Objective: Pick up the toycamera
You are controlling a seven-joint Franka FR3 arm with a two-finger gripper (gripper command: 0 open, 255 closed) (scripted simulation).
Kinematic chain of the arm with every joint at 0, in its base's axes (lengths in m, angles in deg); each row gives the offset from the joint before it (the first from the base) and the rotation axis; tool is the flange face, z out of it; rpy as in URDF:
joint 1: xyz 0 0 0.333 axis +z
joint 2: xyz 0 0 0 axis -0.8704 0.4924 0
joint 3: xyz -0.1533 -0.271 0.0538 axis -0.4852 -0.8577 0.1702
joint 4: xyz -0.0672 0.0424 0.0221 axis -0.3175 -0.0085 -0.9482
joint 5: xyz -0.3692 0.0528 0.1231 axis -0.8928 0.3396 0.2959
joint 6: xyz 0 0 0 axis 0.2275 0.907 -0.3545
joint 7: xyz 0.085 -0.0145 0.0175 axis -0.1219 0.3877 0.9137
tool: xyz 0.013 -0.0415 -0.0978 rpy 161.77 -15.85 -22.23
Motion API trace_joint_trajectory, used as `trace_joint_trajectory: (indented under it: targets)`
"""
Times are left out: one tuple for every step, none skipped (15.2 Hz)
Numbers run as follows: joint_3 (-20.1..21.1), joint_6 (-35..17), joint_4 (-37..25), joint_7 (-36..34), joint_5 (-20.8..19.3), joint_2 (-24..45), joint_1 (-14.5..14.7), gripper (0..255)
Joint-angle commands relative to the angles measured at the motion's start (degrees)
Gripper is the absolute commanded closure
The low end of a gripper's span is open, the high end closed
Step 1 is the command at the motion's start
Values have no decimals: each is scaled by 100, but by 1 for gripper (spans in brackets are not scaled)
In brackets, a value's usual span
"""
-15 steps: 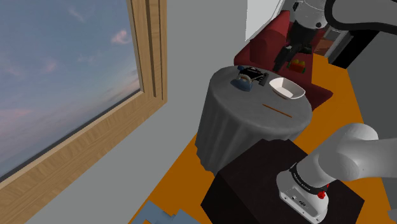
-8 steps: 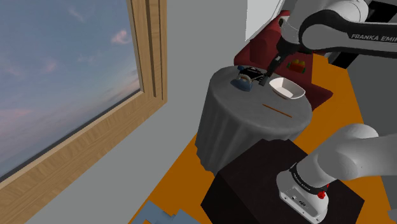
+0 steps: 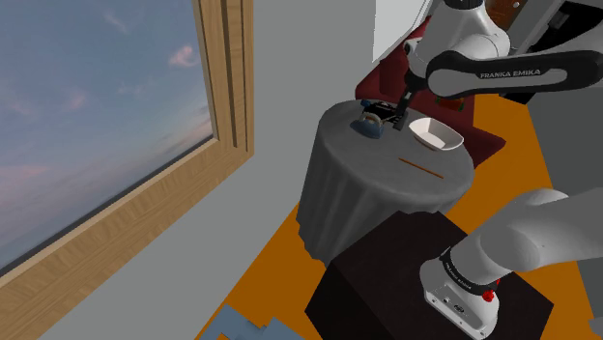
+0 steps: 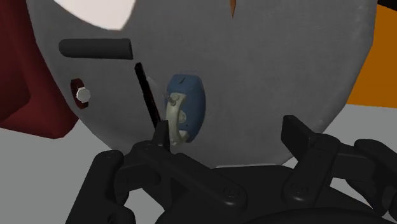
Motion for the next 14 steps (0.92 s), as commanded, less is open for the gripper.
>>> trace_joint_trajectory:
  targets:
    - [-85,-499,-26,74,-290,382,-91,0]
    - [-125,-710,-79,112,-428,576,-138,0]
    - [-163,-915,-142,144,-567,776,-187,0]
    - [-198,-1116,-216,170,-708,979,-235,0]
    - [-230,-1310,-301,190,-849,1186,-284,0]
    - [-259,-1497,-397,206,-993,1396,-333,0]
    - [-287,-1677,-503,215,-1137,1608,-381,0]
    - [-312,-1849,-620,220,-1282,1822,-429,0]
    - [-337,-2014,-746,220,-1429,2037,-473,0]
    - [-363,-2170,-883,216,-1575,2253,-514,0]
    - [-389,-2318,-1030,208,-1721,2469,-551,0]
    - [-399,-2367,-1083,205,-1772,2545,-562,0]
    - [-404,-2426,-1064,129,-1843,2593,-572,0]
    - [-408,-2485,-1046,51,-1915,2642,-582,0]
